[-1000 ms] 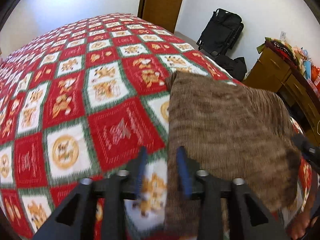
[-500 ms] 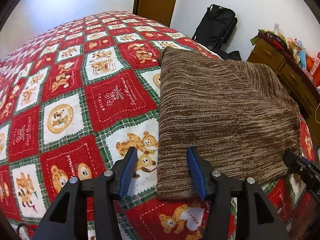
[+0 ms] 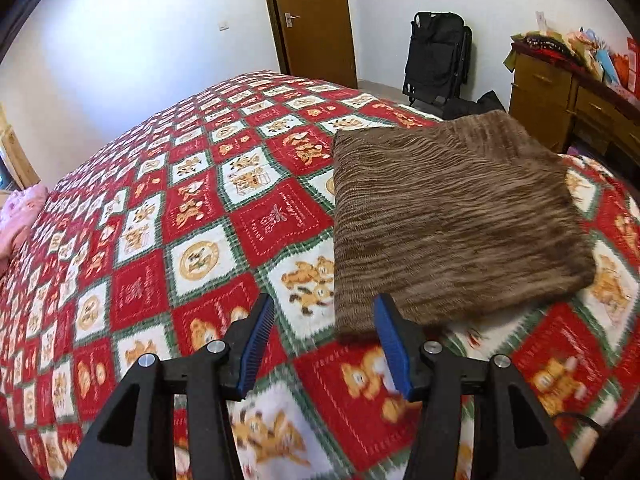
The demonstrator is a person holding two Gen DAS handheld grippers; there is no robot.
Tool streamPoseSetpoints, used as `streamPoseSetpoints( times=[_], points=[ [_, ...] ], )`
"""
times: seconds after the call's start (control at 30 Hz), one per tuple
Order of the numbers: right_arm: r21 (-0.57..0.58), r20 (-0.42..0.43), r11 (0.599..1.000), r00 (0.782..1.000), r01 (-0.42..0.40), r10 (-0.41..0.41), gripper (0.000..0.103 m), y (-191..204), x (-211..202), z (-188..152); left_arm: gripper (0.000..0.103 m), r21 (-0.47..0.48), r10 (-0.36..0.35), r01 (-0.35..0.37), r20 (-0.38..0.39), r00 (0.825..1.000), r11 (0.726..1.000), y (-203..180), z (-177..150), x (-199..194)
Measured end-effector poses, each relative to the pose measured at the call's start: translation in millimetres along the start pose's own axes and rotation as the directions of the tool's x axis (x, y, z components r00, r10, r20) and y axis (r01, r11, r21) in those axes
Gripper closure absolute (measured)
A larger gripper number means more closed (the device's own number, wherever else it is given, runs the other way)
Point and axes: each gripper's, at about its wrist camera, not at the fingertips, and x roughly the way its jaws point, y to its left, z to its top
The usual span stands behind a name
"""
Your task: Fold small clothes
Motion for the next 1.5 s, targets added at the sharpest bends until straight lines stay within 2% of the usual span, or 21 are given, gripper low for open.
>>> streamPoseSetpoints(
  times=[0.13,0.33,0.47,0.6,0.7,0.8,1.0,1.1,1.27,1.5],
  points=[
    [-0.063,0.061,0.997,0.997,0.051,-0.047,0.012,19,-12,-4,0.048,-0.026,0.040,-0.039,0.017,0.999,0.999,5,-13,-22],
    [-0.027,0.001,0.998,0.998,0.060,-0.060,0.012,17,-4,-17,0.046,-0.042,0.048,-0.048,0.010,0.999,0.998,-4,-32,-42],
    [-0.031,0.009,0.996,0.996,0.088,-0.088,0.012,13,-16,-19,0.046,-0.044,0.040,-0.039,0.026,0.999,0.998,-13,-35,-56],
    [-0.042,0.104,0.990,0.986,0.137,-0.133,0.010,9,-45,-16,0.046,-0.066,0.019,-0.013,0.085,0.996,0.998,-15,-33,-84],
    [-0.028,0.197,0.988,0.970,0.149,-0.141,0.007,8,-67,-11,0.039,-0.060,0.055,-0.047,0.145,0.988,0.997,-19,-34,-105],
    [-0.052,0.261,0.984,0.953,0.170,-0.151,0.007,15,-79,-6,0.037,-0.078,0.082,-0.069,0.181,0.980,0.995,-18,-36,-122],
    [-0.039,0.321,0.989,0.939,0.145,-0.125,0.006,22,-92,-2,0.034,-0.109,0.101,-0.083,0.173,0.980,0.991,-13,-33,-138],
    [-0.044,0.333,0.988,0.935,0.145,-0.122,0.006,23,-93,-5,0.033,-0.125,0.145,-0.123,0.186,0.972,0.985,-12,-34,-142],
    [-0.026,0.336,0.987,0.931,0.157,-0.140,0.006,19,-94,-5,0.033,-0.138,0.146,-0.120,0.197,0.969,0.983,-12,-36,-146],
    [-0.026,0.306,0.986,0.940,0.164,-0.149,0.006,20,-88,-8,0.033,-0.083,0.165,-0.150,0.221,0.961,0.985,-21,-37,-146]
  ],
)
